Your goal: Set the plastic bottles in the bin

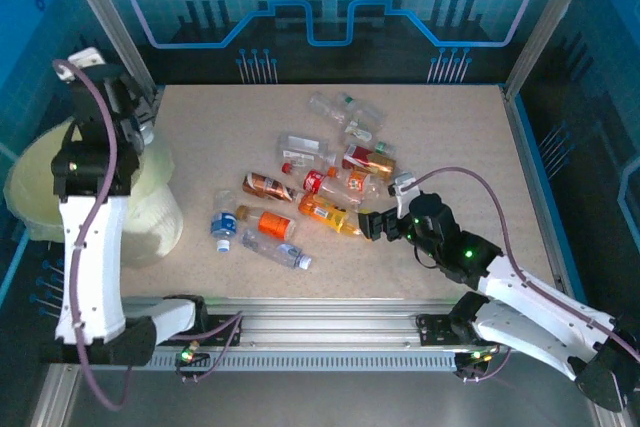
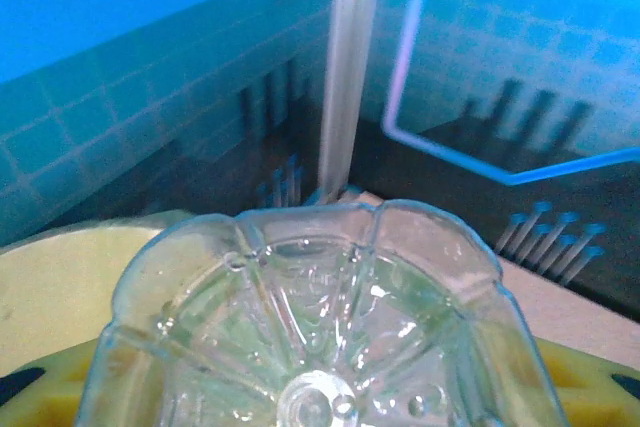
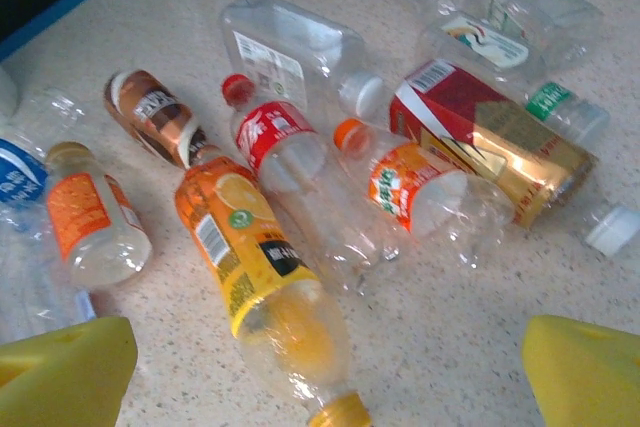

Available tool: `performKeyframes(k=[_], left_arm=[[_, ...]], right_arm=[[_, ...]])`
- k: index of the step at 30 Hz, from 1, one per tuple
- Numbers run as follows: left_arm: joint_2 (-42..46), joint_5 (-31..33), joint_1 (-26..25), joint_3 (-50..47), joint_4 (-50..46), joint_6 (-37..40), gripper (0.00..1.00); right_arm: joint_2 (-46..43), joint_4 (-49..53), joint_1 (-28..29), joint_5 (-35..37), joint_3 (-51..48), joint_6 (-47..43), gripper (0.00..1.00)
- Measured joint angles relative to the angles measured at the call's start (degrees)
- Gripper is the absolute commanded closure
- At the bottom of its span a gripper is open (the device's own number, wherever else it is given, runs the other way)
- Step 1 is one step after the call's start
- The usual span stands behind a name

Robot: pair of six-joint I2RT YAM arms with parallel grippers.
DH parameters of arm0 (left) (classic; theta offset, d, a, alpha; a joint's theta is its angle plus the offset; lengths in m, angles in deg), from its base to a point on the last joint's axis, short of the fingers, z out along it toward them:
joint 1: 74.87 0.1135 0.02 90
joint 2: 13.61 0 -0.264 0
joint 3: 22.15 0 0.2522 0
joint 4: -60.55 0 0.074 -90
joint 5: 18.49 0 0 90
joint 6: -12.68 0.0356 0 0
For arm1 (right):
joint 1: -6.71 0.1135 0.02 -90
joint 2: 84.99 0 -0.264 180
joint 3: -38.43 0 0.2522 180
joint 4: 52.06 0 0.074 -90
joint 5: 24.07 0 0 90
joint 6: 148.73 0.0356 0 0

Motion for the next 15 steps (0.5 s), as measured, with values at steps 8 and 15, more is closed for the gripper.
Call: performKeyframes(k=[8,15], left_arm=[[-7.1,-21.0,23.3,3.1,-5.8,-4.2,0.47],[-11.3,-37.6,31.7,1.5,-7.5,-7.8,0.41]], right_arm=[[-0.3,0.4,-2.2,1.0,-1.4,1.4,0.00],[0.2,-0.2,-4.5,1.4,-1.7,2.4,0.00]])
